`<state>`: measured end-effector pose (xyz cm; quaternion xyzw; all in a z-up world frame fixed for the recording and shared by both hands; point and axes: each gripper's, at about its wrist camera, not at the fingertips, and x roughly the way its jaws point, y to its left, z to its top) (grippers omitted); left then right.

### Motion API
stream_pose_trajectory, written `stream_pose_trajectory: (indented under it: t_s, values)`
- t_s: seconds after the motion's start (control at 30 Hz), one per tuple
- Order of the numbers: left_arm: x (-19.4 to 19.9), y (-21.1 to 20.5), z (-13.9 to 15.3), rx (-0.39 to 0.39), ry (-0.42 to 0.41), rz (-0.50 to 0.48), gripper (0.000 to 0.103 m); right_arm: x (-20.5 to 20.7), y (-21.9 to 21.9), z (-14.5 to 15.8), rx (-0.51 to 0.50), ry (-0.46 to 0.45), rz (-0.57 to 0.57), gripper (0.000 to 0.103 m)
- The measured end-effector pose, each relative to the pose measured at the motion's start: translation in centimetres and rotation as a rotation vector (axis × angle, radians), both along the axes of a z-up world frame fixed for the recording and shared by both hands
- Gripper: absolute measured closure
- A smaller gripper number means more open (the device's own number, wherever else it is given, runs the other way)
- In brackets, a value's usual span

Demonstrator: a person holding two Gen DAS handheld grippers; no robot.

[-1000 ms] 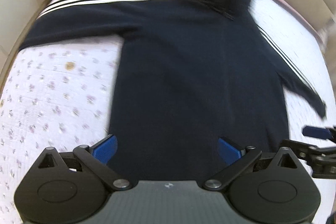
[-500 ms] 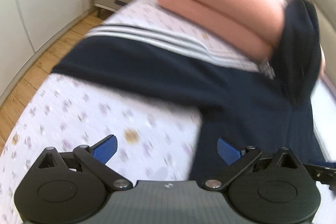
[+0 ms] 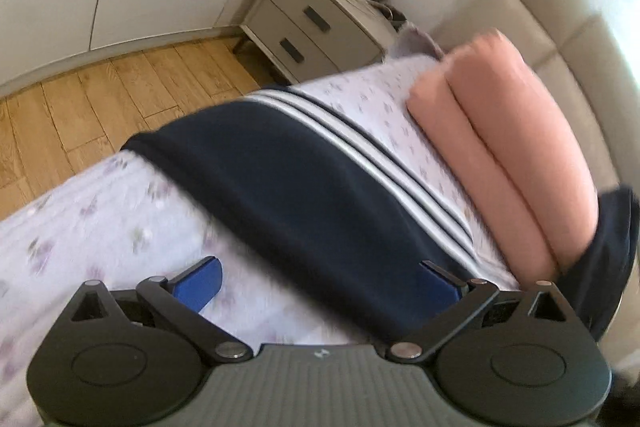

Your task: Fold large clothes

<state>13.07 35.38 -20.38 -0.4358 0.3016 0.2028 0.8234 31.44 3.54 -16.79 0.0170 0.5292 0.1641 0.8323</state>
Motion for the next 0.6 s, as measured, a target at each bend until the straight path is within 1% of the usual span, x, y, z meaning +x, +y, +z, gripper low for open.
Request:
stream_pose_trajectory:
  t_s: [0.03, 0.1, 0.2, 0.27, 0.3, 0.33, 0.37, 0.4, 0.47, 0.5, 0.53, 0.6]
  values:
    - [0.3, 0.7, -0.2, -0.002, -0.023, 0.020, 0.000, 0.6, 0.2, -0.7, -0.007, -0.008, -0.015, 0.000]
    - [1.5, 1.8, -0.6, -0.020, -0.037, 0.043, 0.000, 2.3, 0.8, -1.5, -0.014, -0.025, -0.050, 0.000]
    - [2.6, 3.8, -0.6, -0.028, -0.041, 0.049, 0.000, 4.9, 1.9, -1.8, -0.037, -0.079, -0.083, 0.000]
    - [2.7, 4.7, -0.6, -0.028, -0.067, 0.071, 0.002, 6.5, 2.7, -1.9, -0.065, -0.092, -0.086, 0.000]
    - [2.3, 4.6, -0.6, -0.013, -0.093, 0.098, 0.012, 7.2, 3.1, -1.9, -0.083, -0.098, -0.081, 0.000]
    - [2.2, 5.1, -0.7, 0.013, -0.108, 0.123, 0.046, 7.5, 3.4, -1.8, -0.091, -0.099, -0.069, 0.000]
    - [2.3, 5.4, -0.7, 0.044, -0.092, 0.144, 0.091, 7.6, 3.5, -1.6, -0.092, -0.096, -0.058, 0.000]
    - [2.8, 6.1, -1.0, 0.059, -0.080, 0.152, 0.092, 7.2, 3.5, -1.4, -0.086, -0.094, -0.044, 0.000]
    - [2.2, 7.2, -1.1, 0.014, -0.168, 0.170, 0.094, 5.5, 3.4, -1.2, -0.057, -0.094, 0.003, 0.000]
    - [2.0, 7.3, -0.6, 0.030, -0.191, 0.178, 0.094, 4.1, 3.5, -1.2, -0.056, -0.098, 0.043, 0.000]
    - [2.1, 7.2, 0.0, 0.065, -0.205, 0.171, 0.094, 2.6, 3.6, -1.4, -0.072, -0.107, 0.082, 0.000]
    - [2.2, 6.5, 1.3, 0.132, -0.255, 0.150, 0.094, -0.7, 3.9, -1.9, -0.138, -0.141, 0.163, 0.000]
